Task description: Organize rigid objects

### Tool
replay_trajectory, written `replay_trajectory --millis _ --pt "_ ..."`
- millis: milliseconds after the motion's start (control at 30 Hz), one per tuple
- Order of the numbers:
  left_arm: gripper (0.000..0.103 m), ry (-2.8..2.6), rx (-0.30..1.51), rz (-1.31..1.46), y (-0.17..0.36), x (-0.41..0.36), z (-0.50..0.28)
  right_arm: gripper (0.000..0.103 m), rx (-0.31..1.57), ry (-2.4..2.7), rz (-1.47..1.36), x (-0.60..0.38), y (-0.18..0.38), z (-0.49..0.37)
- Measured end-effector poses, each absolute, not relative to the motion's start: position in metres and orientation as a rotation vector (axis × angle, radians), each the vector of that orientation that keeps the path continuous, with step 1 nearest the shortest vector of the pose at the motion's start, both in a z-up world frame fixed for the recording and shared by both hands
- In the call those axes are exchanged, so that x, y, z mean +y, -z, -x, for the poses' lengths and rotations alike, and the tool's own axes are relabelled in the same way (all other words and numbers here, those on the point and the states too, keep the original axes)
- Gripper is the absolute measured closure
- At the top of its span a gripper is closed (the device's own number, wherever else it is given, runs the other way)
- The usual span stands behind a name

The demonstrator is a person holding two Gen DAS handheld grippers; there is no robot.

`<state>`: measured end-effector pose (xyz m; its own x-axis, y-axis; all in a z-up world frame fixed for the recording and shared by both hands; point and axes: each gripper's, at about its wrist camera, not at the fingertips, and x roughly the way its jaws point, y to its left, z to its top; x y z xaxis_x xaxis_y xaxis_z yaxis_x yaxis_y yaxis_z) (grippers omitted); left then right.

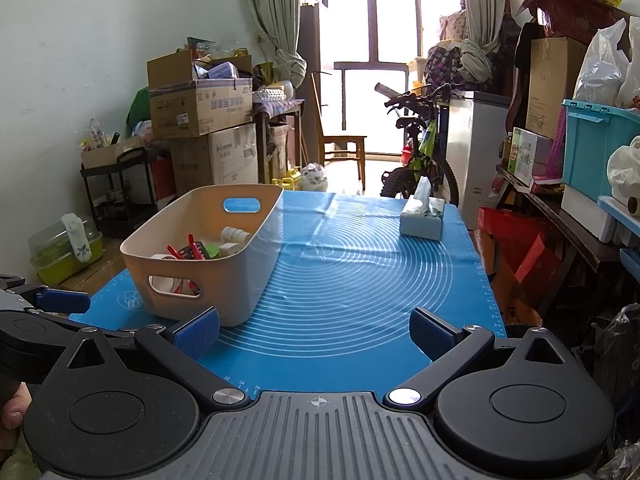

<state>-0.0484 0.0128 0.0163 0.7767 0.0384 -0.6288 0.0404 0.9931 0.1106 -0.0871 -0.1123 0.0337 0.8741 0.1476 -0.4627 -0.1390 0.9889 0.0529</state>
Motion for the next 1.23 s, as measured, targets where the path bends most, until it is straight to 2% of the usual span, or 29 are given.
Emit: replay_trajectory --millis 1233 --pt "0.015 0.009 0.677 -0.128 -0.0179 0.0106 0.0488 0.003 0.486 -0.152 -0.013 -0.1124 -0.0339 0.0874"
